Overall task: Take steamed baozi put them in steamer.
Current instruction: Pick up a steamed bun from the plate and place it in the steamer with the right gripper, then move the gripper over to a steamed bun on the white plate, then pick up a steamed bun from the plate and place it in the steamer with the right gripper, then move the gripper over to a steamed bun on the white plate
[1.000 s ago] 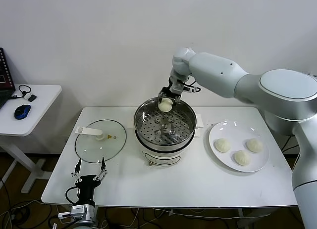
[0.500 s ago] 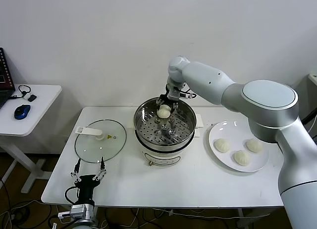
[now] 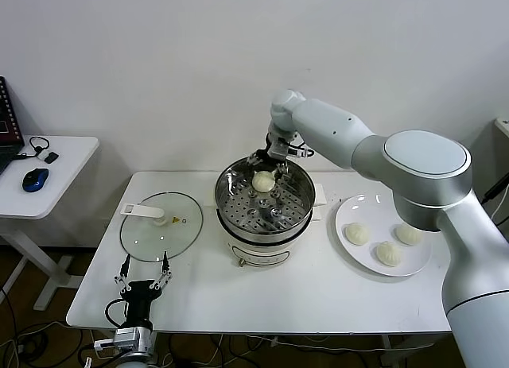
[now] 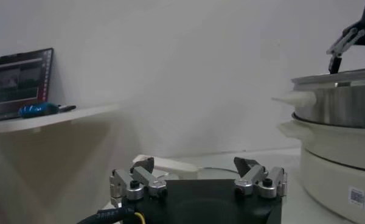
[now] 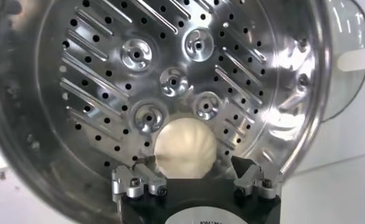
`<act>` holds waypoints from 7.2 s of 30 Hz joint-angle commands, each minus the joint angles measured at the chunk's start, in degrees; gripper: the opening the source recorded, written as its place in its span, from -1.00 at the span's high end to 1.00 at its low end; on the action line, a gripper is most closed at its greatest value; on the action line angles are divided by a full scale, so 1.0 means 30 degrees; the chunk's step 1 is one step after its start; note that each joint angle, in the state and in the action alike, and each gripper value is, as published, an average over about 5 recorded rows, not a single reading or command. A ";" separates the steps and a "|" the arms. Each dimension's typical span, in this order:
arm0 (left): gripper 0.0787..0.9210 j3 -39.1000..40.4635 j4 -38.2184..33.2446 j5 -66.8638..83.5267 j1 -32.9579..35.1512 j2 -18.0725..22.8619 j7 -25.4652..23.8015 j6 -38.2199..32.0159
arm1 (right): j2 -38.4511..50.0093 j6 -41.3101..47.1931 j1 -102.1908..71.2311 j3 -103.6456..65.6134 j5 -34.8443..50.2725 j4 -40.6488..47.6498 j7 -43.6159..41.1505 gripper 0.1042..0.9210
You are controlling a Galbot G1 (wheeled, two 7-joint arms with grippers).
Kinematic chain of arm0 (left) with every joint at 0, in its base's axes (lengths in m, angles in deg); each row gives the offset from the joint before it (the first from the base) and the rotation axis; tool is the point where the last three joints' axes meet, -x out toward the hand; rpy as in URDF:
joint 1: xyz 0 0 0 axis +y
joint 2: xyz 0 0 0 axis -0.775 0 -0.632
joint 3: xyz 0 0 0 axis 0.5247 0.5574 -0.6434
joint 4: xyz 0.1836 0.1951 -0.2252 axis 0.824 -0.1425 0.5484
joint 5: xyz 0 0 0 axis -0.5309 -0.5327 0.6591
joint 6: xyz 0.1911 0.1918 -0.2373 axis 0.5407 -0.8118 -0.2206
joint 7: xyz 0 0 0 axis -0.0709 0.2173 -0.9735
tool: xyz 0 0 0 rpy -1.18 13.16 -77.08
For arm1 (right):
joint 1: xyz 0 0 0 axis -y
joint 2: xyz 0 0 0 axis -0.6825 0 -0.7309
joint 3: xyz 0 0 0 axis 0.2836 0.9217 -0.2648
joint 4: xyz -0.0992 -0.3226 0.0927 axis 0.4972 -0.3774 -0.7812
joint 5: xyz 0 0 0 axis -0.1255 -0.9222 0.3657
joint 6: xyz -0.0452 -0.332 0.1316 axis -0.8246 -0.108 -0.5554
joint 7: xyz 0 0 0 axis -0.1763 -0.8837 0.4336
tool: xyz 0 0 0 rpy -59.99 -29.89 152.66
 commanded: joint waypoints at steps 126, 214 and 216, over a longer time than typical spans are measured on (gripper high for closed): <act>-0.77 0.0355 -0.0233 0.0465 0.0001 -0.0329 -0.0028 0.0639 | 0.8721 1.9586 1.2568 1.2421 1.9579 -1.4552 -0.1215 -0.05; -0.77 0.0337 -0.0667 0.0449 0.0295 -0.0605 -0.0061 0.0659 | 0.3591 2.0039 0.8724 0.8962 2.0875 -1.1208 -0.1629 -0.76; -0.77 0.0336 -0.0753 0.0438 0.0380 -0.0603 -0.0052 0.0637 | 0.4814 1.9842 0.9096 0.9258 2.0608 -1.1739 -0.1720 -0.76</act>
